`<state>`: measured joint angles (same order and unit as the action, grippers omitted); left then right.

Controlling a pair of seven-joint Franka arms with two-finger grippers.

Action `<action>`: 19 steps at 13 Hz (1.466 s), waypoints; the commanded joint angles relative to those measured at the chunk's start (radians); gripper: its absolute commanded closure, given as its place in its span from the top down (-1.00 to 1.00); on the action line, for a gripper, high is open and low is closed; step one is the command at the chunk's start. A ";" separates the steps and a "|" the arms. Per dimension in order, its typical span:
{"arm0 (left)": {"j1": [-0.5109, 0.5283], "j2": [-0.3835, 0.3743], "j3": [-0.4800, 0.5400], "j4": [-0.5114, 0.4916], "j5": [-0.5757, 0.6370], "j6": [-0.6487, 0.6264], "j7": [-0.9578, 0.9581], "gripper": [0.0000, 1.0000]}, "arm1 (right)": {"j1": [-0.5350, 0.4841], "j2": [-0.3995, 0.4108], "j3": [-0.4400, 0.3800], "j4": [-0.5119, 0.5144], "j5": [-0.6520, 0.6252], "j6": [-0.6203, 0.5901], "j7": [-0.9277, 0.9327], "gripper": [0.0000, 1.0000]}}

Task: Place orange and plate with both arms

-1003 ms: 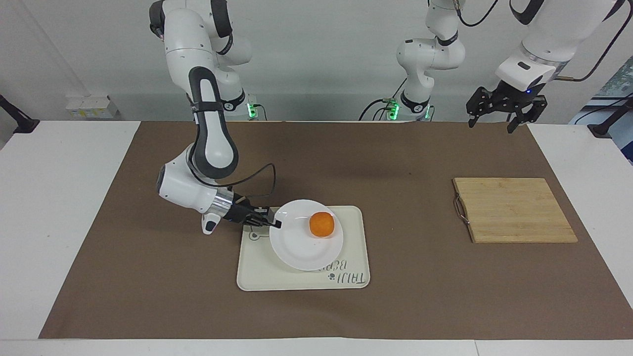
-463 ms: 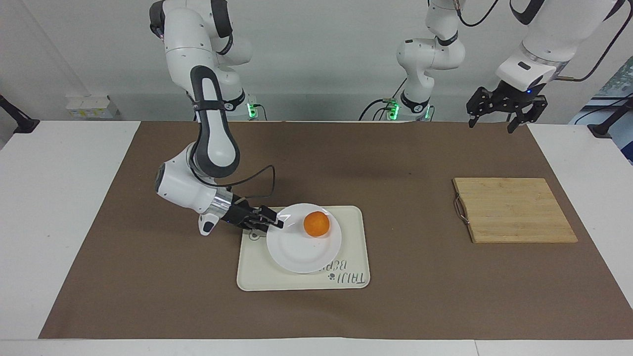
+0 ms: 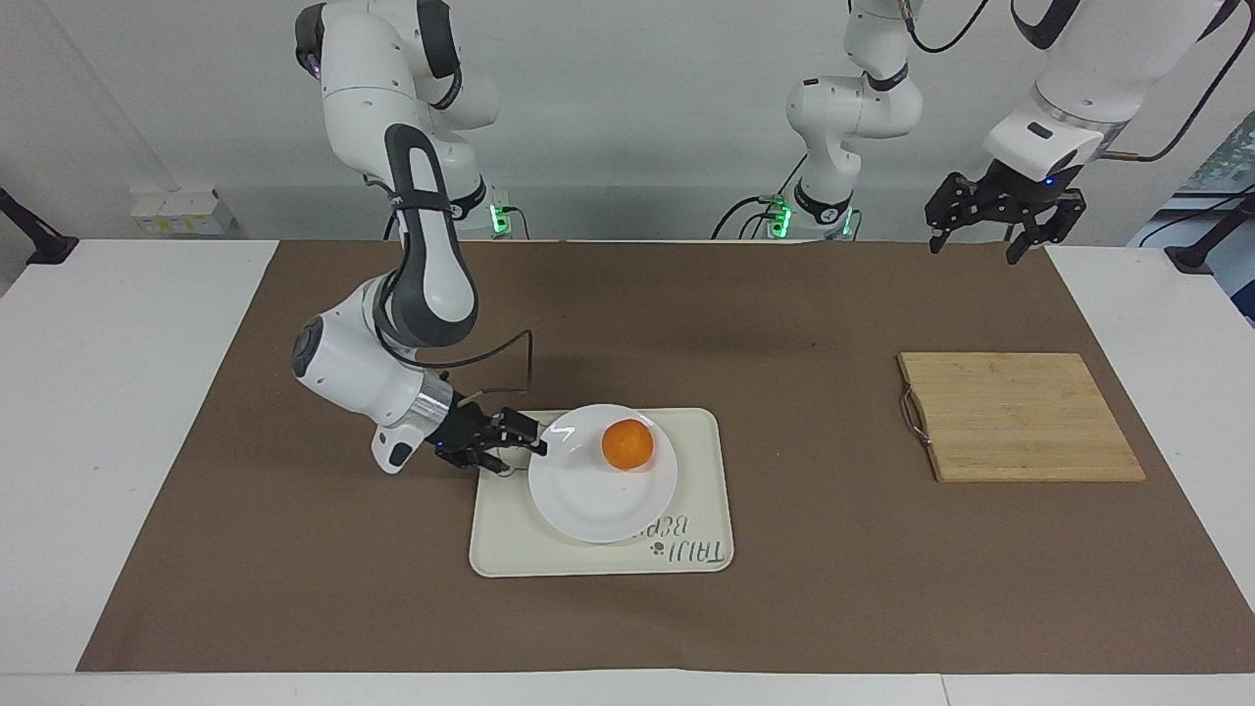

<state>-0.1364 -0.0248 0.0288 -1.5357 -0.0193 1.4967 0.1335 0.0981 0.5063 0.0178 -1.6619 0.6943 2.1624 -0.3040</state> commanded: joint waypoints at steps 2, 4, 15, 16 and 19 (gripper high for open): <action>0.006 -0.021 -0.003 -0.024 0.002 0.016 -0.005 1.00 | -0.006 -0.043 -0.001 0.021 -0.218 -0.003 0.097 1.00; 0.004 -0.021 -0.003 -0.024 0.002 0.016 -0.005 1.00 | -0.012 -0.092 -0.006 0.014 -0.339 -0.013 0.195 1.00; 0.004 -0.021 -0.003 -0.026 0.002 0.016 0.000 1.00 | -0.113 -0.316 -0.007 0.013 -0.631 -0.338 0.413 1.00; 0.004 -0.021 -0.003 -0.026 0.002 0.016 0.003 1.00 | -0.129 -0.337 -0.006 0.013 -0.639 -0.367 0.411 1.00; 0.004 -0.021 -0.003 -0.026 0.002 0.016 0.006 1.00 | -0.161 -0.403 -0.006 0.013 -0.660 -0.441 0.396 1.00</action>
<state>-0.1364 -0.0248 0.0285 -1.5357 -0.0193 1.4967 0.1340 -0.0385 0.1534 0.0013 -1.6312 0.0742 1.7560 0.0875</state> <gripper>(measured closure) 0.000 0.000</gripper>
